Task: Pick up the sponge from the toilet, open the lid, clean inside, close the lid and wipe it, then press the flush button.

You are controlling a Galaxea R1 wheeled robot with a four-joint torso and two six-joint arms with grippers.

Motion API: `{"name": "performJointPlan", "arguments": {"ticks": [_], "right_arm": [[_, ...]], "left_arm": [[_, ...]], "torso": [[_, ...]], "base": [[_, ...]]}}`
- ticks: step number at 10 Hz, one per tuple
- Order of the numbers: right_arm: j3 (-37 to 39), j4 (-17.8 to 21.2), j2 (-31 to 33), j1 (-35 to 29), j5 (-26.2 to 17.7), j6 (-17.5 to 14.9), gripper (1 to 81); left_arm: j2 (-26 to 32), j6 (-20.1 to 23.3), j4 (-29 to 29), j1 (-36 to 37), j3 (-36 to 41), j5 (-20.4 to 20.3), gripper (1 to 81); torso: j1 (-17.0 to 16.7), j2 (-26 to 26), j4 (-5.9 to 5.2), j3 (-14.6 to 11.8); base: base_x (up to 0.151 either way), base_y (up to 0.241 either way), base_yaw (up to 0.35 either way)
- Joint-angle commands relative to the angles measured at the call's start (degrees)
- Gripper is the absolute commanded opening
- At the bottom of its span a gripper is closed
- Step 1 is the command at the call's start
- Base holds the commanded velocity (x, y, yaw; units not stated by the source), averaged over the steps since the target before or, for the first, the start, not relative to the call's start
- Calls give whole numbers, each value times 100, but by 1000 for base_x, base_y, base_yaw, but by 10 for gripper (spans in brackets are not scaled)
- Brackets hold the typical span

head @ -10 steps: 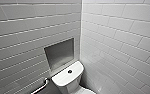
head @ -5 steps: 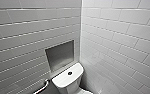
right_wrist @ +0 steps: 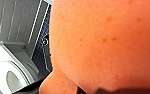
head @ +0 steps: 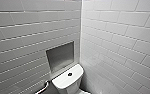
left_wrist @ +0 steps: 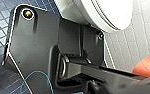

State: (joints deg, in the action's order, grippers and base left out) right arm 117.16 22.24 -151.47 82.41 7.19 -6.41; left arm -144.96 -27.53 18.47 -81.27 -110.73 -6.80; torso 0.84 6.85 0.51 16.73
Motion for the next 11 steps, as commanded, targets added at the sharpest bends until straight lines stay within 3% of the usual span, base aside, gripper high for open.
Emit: {"name": "performJointPlan", "arguments": {"ticks": [1, 2, 3, 4, 11], "right_arm": [[-46, 53, 88, -185, -412, -27, 10], [-11, 53, 62, -194, -420, -27, 10], [33, 53, 35, -202, -420, -27, 10], [69, 9, 0, -202, -420, -27, 10], [1193, -9, -712, -80, -420, -44, 10]], "left_arm": [[-438, -51, -98, -104, -441, -146, 10], [-508, -51, -89, -113, -537, -137, 10], [-613, -51, -89, -113, -704, -111, 10], [-771, -51, -89, -121, -932, -76, 10], [-2370, 2, -80, -350, -3472, 47, 10]], "torso": [[0, 0, 0, -328], [-2, 0, 0, -465], [-2, 2, 0, -265], [-9, 7, 0, -328], [-17, 13, 0, -370]], "base": [[0, 0, 0], [0, 0, 0], [0, 0, 0], [0, 0, 0], [0, 0, 0]]}}
